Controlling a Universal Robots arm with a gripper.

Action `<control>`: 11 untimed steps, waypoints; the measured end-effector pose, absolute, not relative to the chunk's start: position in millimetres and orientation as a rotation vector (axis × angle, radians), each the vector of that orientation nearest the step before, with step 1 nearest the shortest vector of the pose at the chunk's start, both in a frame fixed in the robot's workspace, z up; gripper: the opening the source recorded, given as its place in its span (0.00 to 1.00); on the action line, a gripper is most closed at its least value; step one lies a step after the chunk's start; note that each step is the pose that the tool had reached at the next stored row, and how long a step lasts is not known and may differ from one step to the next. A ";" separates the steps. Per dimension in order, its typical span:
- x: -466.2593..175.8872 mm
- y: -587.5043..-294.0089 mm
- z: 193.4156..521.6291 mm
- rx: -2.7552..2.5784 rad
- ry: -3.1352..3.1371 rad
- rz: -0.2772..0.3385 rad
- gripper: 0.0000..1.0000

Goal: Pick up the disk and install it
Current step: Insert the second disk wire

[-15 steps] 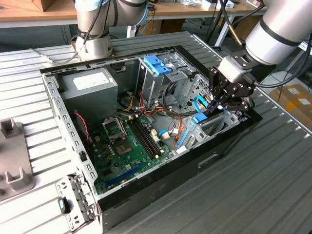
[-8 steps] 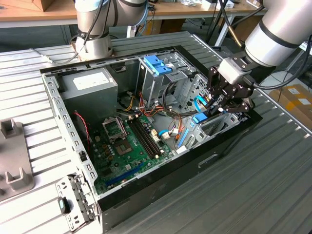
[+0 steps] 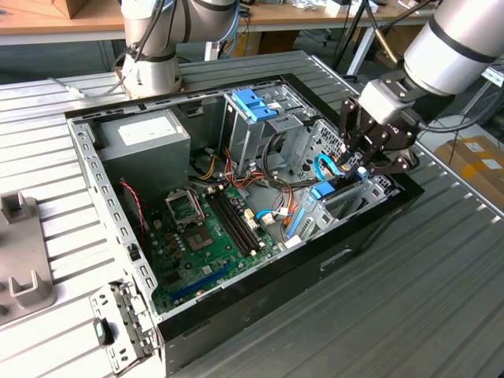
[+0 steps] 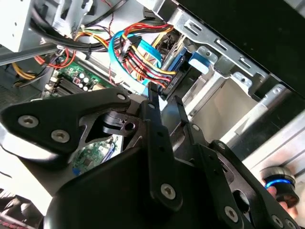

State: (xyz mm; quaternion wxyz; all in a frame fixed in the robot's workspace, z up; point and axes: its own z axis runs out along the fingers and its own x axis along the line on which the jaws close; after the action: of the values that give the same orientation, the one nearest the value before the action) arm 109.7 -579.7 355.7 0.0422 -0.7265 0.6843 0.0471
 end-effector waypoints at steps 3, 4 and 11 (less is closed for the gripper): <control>109.7 -579.8 360.0 -2.222 2.093 0.146 0.30; 109.8 -579.7 360.0 -2.221 2.092 0.147 0.30; 121.5 -580.0 358.9 -2.209 2.082 0.203 0.10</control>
State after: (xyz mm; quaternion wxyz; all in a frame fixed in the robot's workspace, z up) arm 121.5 -580.0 358.9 0.0497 -0.7251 0.6836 0.0665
